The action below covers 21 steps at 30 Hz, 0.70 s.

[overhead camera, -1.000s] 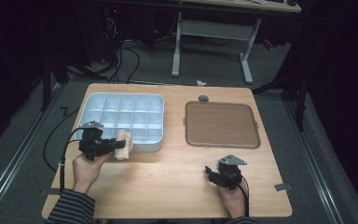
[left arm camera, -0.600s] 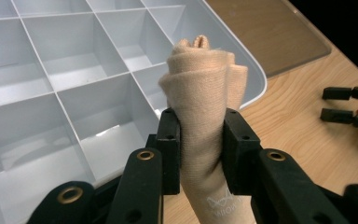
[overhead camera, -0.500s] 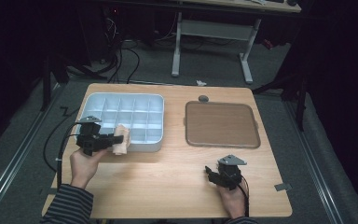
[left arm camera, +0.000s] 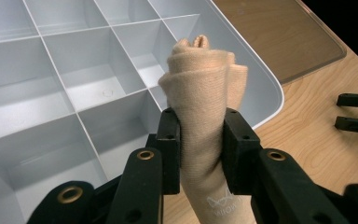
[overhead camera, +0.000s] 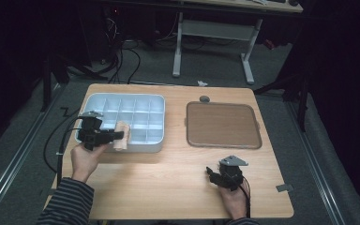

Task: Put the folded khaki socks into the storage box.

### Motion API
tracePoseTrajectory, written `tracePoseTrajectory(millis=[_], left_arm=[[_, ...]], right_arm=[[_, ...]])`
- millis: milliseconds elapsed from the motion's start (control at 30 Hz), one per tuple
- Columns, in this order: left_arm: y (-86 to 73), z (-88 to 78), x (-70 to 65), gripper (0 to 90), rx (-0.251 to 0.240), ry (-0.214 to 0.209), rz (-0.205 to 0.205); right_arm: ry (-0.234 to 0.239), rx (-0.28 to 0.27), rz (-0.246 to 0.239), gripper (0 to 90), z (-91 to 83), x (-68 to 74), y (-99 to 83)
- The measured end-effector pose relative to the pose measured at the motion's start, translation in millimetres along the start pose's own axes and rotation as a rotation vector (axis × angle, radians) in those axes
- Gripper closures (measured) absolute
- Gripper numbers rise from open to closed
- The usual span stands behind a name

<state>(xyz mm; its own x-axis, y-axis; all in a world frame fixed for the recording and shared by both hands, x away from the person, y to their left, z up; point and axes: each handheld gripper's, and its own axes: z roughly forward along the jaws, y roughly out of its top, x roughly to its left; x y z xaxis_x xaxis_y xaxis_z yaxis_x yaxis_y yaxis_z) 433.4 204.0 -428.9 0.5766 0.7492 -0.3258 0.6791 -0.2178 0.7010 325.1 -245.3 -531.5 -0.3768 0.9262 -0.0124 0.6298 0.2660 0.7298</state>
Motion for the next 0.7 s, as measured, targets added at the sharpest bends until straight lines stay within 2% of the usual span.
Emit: tracePoseTrajectory(millis=[67, 300, 467, 667, 700], left_arm=[[3.0, 0.4, -1.4, 71.5, -0.003, -0.008, 0.004], [11.0, 3.9, -2.9, 71.5, 0.014, 0.004, 0.023], [14.2, 6.6, 2.1, 71.5, 0.009, -0.007, -0.005], [14.8, 12.3, 9.0, 71.5, 0.027, 0.003, -0.023], [14.7, 13.3, 9.7, 71.4, 0.031, 0.017, -0.018]], right_arm=[[0.0, 0.0, 0.0, 38.3, 0.0, 0.0, 0.0], [0.001, -0.001, -0.001, 38.3, 0.0, -0.2, 0.0], [0.001, -0.001, -0.001, 38.4, 0.1, -0.4, 0.0], [0.001, -0.002, 0.002, 38.4, 0.2, -0.6, 0.1], [0.0, -0.002, 0.004, 38.3, 0.1, -0.7, 0.1]])
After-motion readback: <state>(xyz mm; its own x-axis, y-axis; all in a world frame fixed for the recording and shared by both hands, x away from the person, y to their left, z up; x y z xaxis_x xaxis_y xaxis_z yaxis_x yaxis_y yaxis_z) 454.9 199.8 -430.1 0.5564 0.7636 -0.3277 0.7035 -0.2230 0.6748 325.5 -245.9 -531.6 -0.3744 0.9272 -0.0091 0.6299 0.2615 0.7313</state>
